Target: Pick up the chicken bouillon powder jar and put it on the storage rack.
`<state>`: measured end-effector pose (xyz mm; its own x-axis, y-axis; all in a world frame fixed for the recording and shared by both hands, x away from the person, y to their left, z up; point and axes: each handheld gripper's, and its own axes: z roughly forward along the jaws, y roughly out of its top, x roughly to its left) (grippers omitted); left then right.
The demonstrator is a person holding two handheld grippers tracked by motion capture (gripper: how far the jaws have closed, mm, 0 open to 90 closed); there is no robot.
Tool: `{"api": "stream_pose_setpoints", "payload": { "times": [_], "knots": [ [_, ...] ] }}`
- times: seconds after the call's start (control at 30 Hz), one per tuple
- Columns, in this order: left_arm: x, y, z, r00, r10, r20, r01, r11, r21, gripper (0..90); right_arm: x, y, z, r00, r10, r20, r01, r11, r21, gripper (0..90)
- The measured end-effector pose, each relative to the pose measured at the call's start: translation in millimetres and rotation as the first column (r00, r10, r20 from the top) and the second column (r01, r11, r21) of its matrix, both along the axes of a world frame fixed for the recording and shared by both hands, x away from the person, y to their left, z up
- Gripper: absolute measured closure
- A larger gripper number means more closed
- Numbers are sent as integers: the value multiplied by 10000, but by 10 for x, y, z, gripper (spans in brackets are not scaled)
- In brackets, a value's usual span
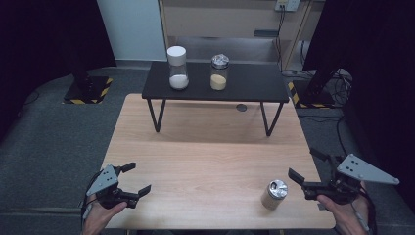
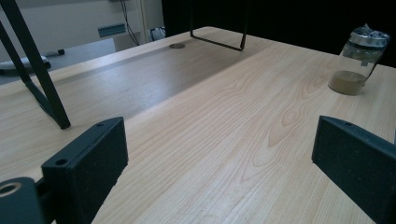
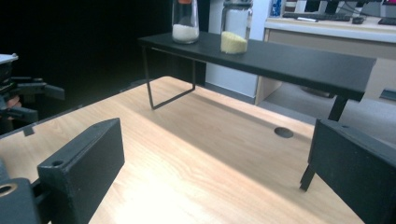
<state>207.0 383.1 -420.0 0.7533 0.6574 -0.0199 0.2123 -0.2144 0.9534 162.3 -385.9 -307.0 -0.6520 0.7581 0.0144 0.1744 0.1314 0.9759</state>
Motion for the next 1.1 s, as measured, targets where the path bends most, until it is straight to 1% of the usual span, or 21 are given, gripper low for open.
{"api": "stream_pose_setpoints", "payload": {
  "times": [0.1, 0.2, 0.27, 0.33, 0.43, 0.47, 0.57, 0.6, 0.63, 0.7, 0.83, 0.9, 1.0, 1.07, 1.1],
  "knots": [
    [-6, 2, -1, 10000, 45, 26, -45, 10000, -6, 25, -35, 6, -72, 9999, 74, -83, -74, 9999, -72, 36],
    [-7, -2, 0, 10000, 66, 49, -66, 10000, 30, 25, -80, 0, -149, 10000, 89, -17, -89, 9999, -79, 30],
    [-9, -14, 6, 10000, 66, 71, -67, 9999, 110, 25, -116, 0, -196, 10000, 14, -9, -14, 10000, -47, 30],
    [-12, -27, 10, 9999, 49, 109, -51, 9998, 185, 25, -140, -16, -255, 10000, 68, -1, -68, 10000, 50, 30],
    [-19, -34, 13, 9999, 89, 148, -93, 9997, 223, 25, -187, -20, -325, 9999, 5, -126, -4, 10000, 96, 32],
    [-22, -32, 13, 9998, 116, 155, -119, 9997, 208, 26, -209, -14, -345, 9999, -63, -161, 64, 10000, 70, 33],
    [-17, -16, 1, 9997, 200, 104, -200, 9998, 70, 25, -298, 24, -412, 9992, -404, -63, 403, 9990, -197, 35],
    [-15, -12, -4, 9997, 234, 84, -234, 9997, 9, 25, -317, 26, -439, 9989, -455, -69, 454, 9988, -198, 37],
    [-15, -9, -8, 9996, 263, 92, -263, 9997, -20, 25, -322, 21, -466, 9989, -461, -86, 460, 9988, -186, 37],
    [-18, -8, -11, 9996, 275, 119, -274, 9996, -41, 25, -311, 4, -499, 9985, -427, -337, 422, 9990, -153, 37],
    [-12, -14, -13, 9997, 154, 181, -153, 9999, -30, 25, -301, -12, -605, 9977, -406, -552, 403, 9992, -67, 38],
    [-1, -12, -18, 9998, 46, 177, -45, 10000, -68, 25, -296, 6, -641, 9969, -461, -639, 445, 9987, -265, 39],
    [8, -14, -21, 9998, -36, 192, 37, 10000, -83, 25, -282, 22, -722, 9965, -387, -744, 365, 9989, -296, 45],
    [9, -14, -21, 9998, -59, 208, 61, 9999, -97, 25, -282, 74, -735, 9965, -512, -660, 461, 9960, -767, 45],
    [6, -12, -19, 9997, -81, 232, 83, 9999, -85, 25, -276, 74, -743, 9961, -478, -737, 426, 9966, -707, 45]
  ]
}}
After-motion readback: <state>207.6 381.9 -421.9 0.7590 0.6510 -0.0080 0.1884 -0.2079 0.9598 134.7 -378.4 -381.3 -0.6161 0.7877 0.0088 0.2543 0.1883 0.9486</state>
